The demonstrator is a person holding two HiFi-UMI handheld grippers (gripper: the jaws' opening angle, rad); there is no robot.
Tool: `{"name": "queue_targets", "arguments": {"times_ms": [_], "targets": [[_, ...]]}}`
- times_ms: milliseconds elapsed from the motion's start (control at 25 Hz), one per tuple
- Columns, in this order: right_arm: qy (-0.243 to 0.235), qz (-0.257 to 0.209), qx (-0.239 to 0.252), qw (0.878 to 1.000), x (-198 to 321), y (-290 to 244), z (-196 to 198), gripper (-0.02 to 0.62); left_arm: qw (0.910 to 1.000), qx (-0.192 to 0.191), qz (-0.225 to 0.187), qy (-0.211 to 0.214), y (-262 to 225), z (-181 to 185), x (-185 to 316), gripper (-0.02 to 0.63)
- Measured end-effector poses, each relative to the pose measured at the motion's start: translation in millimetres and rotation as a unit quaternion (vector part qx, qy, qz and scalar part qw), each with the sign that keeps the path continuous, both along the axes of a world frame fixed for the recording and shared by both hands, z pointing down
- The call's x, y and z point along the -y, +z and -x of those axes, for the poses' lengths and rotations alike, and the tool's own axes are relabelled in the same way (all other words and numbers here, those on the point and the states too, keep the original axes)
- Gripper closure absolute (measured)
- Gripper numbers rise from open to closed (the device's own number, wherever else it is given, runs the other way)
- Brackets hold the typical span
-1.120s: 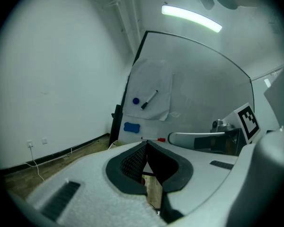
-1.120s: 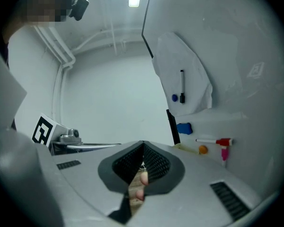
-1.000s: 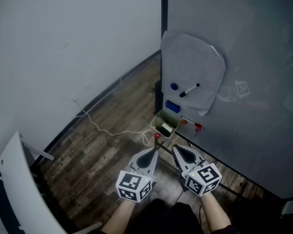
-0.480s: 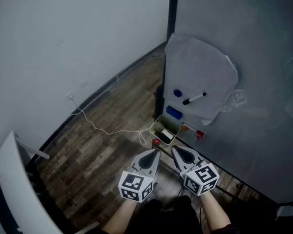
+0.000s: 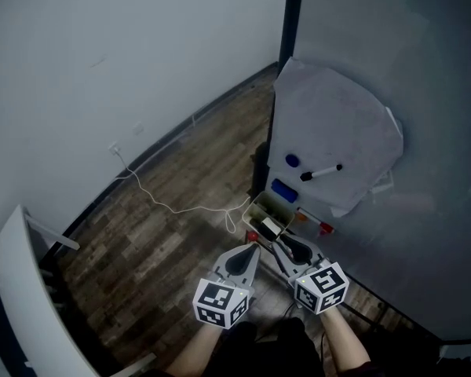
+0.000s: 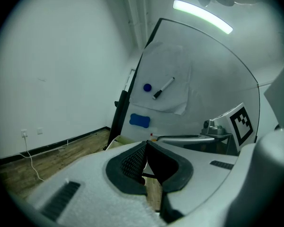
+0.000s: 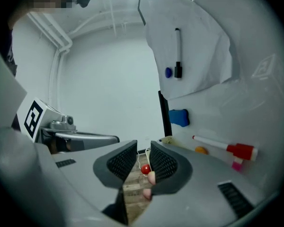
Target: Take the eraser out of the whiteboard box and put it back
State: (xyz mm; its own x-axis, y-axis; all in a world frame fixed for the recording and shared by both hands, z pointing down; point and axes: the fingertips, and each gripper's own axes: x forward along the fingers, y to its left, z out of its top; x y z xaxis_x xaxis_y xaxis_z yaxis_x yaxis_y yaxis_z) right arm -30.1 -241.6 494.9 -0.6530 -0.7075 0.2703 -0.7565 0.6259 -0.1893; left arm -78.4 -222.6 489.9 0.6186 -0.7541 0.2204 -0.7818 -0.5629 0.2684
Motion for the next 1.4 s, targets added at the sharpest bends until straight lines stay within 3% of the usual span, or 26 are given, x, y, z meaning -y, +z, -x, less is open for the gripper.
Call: {"name": "queue_targets", "arguments": {"times_ms": [280,480,680,920,1400], "targets": [[0.008,0.008,-0.066,0.998,22,28,0,0.44,1.0,-0.004,0.008,0.003,8,-1,9,0.6],[0.01,0.002,-0.107,0.994,32,44,3,0.417,0.9999,-0.005,0.014,0.002,14,4,16,0.6],[0.011,0.009,-0.122,0.992,38,57,4,0.419,0.9998,-0.008,0.02,0.002,21,7,21,0.6],[0.0,-0.012,-0.146,0.989,40,57,5,0.482,0.9996,-0.008,0.026,0.0,27,9,23,0.6],[0.006,-0.019,-0.141,0.99,40,53,1,0.497,0.9997,-0.011,0.024,-0.002,25,11,23,0.6]]}}
